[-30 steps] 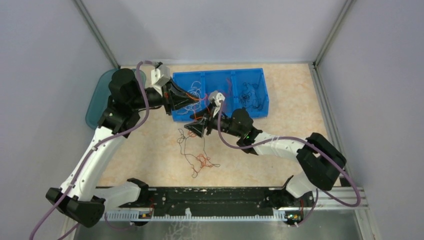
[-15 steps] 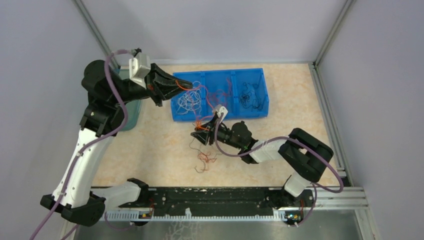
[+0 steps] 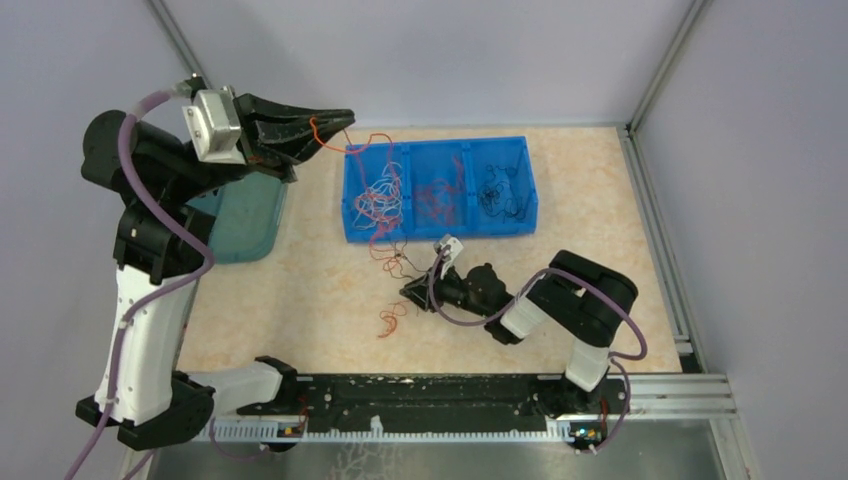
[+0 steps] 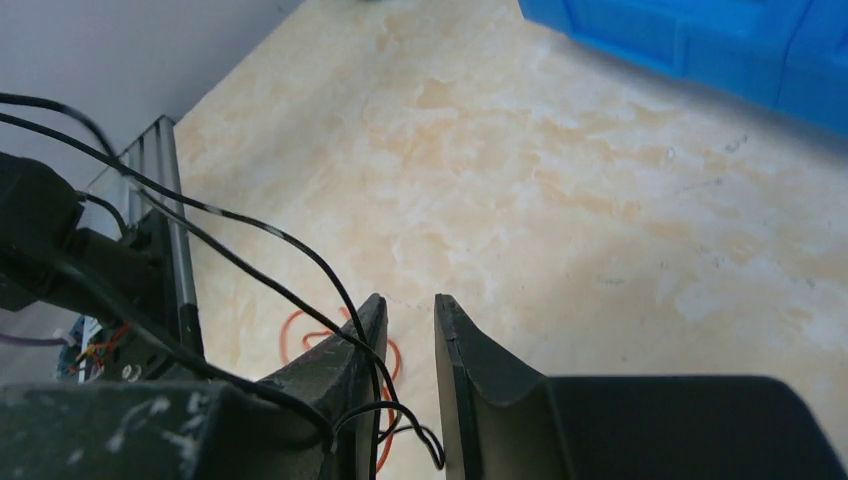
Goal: Untangle the cables
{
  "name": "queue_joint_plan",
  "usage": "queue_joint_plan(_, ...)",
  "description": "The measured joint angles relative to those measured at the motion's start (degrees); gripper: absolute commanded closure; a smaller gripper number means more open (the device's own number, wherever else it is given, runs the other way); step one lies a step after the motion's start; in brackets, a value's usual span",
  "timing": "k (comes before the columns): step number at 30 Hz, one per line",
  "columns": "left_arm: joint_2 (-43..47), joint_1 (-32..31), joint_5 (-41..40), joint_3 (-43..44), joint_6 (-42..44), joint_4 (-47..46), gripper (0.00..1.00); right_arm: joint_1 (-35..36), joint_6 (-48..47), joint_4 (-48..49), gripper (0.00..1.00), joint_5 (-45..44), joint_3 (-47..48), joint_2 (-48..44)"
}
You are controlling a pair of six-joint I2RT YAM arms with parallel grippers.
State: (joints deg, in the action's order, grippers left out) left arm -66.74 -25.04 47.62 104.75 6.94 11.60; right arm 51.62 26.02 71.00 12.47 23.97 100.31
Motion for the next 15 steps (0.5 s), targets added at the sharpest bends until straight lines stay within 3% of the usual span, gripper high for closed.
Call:
queue_joint_plan(6, -2.0, 0.0, -1.2, 5.9, 3.9, 1.0, 1.00, 0.0, 1.6, 3.9, 0.73, -0.4, -2.4, 2.8)
queue_joint_plan(10, -2.1, 0.0, -1.8, 7.1, 5.9, 1.8, 1.00, 0.0, 2.6, 6.3, 0.45, -0.5, -4.2, 3.1)
queue_joint_plan(15, 0.6, 0.0, -1.3, 2.8, 6.6, 2.8, 1.00, 0.0, 1.4, 0.9, 0.34, -0.2, -5.8, -6.1)
